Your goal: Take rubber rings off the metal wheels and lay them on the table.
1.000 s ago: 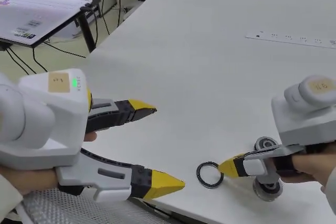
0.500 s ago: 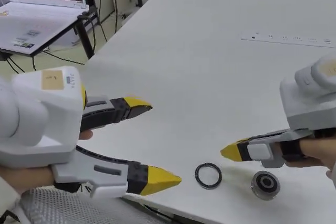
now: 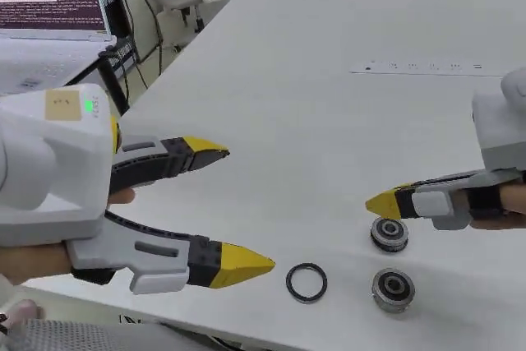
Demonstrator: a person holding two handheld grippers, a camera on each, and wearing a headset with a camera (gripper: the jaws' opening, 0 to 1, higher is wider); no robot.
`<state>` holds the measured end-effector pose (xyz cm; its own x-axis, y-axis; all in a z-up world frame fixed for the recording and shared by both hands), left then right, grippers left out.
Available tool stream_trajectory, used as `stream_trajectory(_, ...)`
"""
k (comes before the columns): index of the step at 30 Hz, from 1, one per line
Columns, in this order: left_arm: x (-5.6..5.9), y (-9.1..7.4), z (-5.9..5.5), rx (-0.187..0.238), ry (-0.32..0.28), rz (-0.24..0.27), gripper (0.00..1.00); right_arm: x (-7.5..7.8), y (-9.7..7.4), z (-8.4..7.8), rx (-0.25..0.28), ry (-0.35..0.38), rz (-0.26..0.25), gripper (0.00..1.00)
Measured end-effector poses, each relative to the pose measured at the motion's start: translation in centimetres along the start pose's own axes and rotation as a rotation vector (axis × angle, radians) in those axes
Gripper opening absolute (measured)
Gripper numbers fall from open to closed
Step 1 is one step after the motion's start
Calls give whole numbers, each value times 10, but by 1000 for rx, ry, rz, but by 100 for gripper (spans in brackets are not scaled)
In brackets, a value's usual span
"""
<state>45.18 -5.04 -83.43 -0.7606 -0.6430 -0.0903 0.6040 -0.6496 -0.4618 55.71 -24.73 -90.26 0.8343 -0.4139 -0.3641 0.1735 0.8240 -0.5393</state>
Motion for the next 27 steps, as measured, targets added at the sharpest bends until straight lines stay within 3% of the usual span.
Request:
stream_trajectory(5,7,12,15,6,46,-23,76,9,-22,-10,1,-54,-7,8)
stream_trajectory(14,16,39,38,12,100,-69,75,26,-52,-42,1,-61,-30,11)
stream_trajectory(21,17,66,51,14,124,-113,73,35,-55,-54,27,-74,-29,17)
stream_trajectory(27,19,91,55,32,112,-161,71,43,-47,-61,39,-69,-11,20)
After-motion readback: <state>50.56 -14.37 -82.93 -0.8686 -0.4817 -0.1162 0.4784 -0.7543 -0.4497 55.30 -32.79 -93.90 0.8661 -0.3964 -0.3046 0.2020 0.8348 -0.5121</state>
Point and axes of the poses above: the centre of the closed fingertips' face, and the gripper's own axes: y roughly forward along the fingers, x roughly to its right, z roughly out of its top, the point moved 7 cm from there along -y, roughly backward along the fingers, and after that the axes turned 4 degrees about -y, right-handed, at the moved point
